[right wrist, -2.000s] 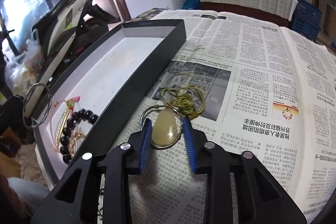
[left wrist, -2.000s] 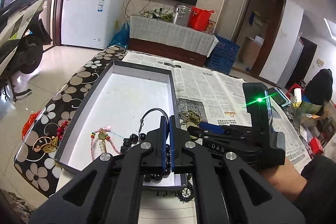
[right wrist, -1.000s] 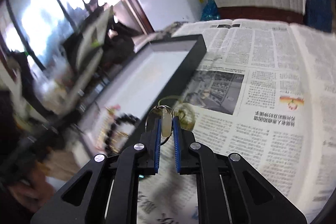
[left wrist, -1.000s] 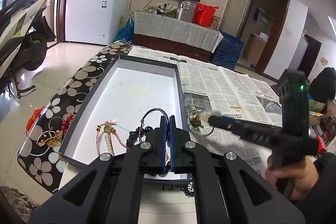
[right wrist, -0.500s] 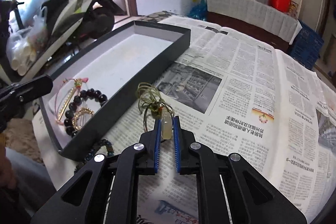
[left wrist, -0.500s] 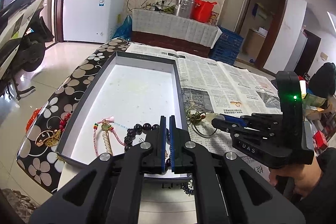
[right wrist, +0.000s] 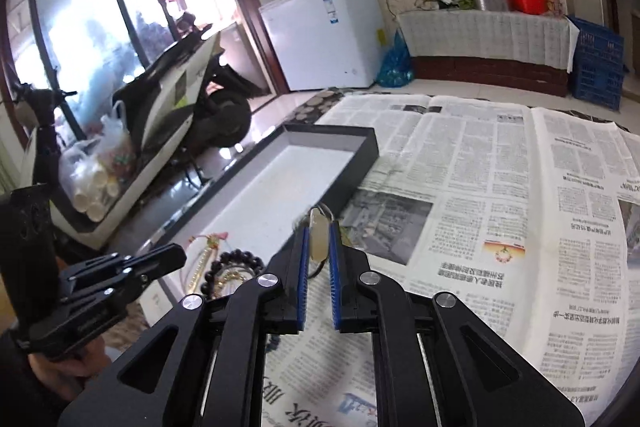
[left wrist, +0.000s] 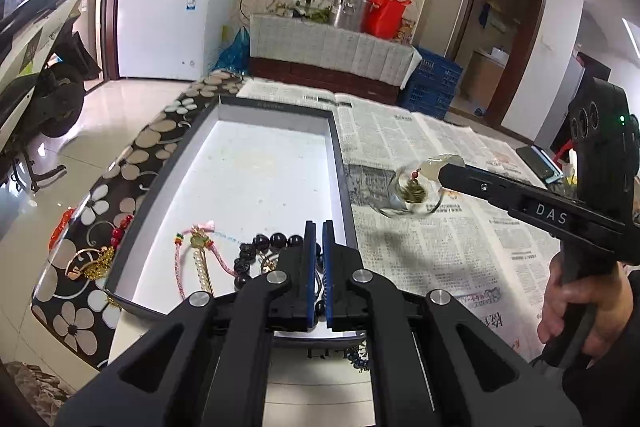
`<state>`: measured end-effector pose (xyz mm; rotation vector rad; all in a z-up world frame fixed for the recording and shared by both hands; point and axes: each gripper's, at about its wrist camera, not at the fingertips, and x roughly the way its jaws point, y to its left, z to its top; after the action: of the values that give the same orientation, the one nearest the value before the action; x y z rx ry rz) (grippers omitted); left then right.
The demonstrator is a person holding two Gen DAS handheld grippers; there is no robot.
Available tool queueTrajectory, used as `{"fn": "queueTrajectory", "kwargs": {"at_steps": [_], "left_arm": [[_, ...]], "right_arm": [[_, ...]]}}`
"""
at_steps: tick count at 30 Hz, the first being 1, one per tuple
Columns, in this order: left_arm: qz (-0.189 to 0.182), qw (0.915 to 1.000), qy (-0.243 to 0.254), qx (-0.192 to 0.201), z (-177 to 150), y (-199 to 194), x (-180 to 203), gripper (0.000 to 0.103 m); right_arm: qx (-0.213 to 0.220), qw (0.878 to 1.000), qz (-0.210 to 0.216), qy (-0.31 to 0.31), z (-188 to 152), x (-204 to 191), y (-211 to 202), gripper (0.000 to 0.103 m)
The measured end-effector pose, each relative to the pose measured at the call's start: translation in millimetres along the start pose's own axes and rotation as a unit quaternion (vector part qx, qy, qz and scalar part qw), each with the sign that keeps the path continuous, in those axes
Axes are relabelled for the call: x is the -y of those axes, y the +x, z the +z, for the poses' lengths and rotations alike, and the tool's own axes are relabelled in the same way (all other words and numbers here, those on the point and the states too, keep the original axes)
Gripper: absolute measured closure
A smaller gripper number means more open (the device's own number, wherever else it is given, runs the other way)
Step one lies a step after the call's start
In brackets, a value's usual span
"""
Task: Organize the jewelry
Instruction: 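Lift the jade pendant by its cord with the right gripper and carry it over the box, then open the right gripper to drop the jade pendant into the box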
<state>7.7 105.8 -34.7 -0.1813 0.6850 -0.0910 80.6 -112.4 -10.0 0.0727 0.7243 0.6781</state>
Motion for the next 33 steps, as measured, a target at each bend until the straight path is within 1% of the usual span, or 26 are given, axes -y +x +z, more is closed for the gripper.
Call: {"fn": "queueTrajectory", "kwargs": {"at_steps": [2,3,4,5,6,7,8,9,10,11,12,14,15,17,18,21,26,28,30,31,33], "left_arm": [[-0.001,0.9998,0.001,-0.018,-1,6,-3,0.100],[0.004,0.9997,0.000,-0.022,-2,8,-5,0.099],[0.005,0.9996,-0.005,-0.028,-2,10,-8,0.098],[0.003,0.9994,-0.013,-0.032,-3,11,-11,0.096],[0.001,0.9992,-0.019,-0.034,-4,12,-13,0.094],[0.000,0.9989,-0.027,-0.038,-4,13,-15,0.084],[0.001,0.9987,-0.030,-0.041,-5,14,-16,0.071],[0.002,0.9986,-0.030,-0.043,-6,15,-15,0.063],[0.004,0.9985,-0.030,-0.045,-6,16,-14,0.050],[0.005,0.9986,-0.028,-0.045,-6,17,-13,0.045],[0.006,0.9986,-0.027,-0.045,-6,17,-12,0.043],[0.010,0.9986,-0.024,-0.045,-7,18,-10,0.032],[0.011,0.9987,-0.023,-0.045,-7,18,-10,0.031],[0.013,0.9987,-0.019,-0.045,-7,18,-8,0.026],[0.013,0.9987,-0.017,-0.045,-7,18,-8,0.025],[0.021,0.9986,-0.017,-0.046,-8,18,-9,0.023],[0.037,0.9980,-0.025,-0.044,-7,17,-15,0.020],[0.050,0.9976,-0.022,-0.043,-7,16,-16,0.020],[0.053,0.9975,-0.023,-0.042,-8,15,-17,0.020],[0.053,0.9974,-0.023,-0.042,-8,15,-17,0.019],[0.060,0.9971,-0.020,-0.042,-8,15,-17,0.018]], "right_arm": [[-0.019,0.999,-0.023,-0.017,-3,-3,7,0.093],[-0.022,0.999,-0.021,-0.019,-5,-3,8,0.093],[-0.020,1.000,-0.011,-0.013,-5,-2,8,0.093],[-0.014,1.000,0.008,0.002,-4,-1,6,0.093],[-0.009,1.000,0.013,0.006,-3,-1,4,0.093],[-0.005,1.000,0.012,0.002,-1,-2,2,0.093],[-0.003,1.000,0.014,0.001,0,-3,1,0.093],[-0.001,1.000,0.023,0.008,0,-1,0,0.093],[0.003,0.999,0.031,0.014,0,0,-1,0.093],[0.010,0.999,0.040,0.020,1,1,-4,0.093],[0.020,0.998,0.051,0.025,2,2,-7,0.093],[0.044,0.996,0.074,0.033,5,2,-15,0.093],[0.054,0.994,0.085,0.038,8,3,-19,0.093],[0.061,0.992,0.098,0.041,11,0,-22,0.093],[0.061,0.993,0.098,0.039,12,-1,-21,0.093],[0.048,0.993,0.103,0.028,13,-11,-14,0.093],[0.042,0.990,0.135,0.000,21,-39,-2,0.093],[0.039,0.988,0.150,-0.011,23,-52,2,0.093],[0.026,0.987,0.155,-0.019,22,-60,10,0.093],[0.005,0.987,0.156,-0.025,20,-65,20,0.093],[-0.024,0.989,0.143,-0.032,13,-68,34,0.093]]}}
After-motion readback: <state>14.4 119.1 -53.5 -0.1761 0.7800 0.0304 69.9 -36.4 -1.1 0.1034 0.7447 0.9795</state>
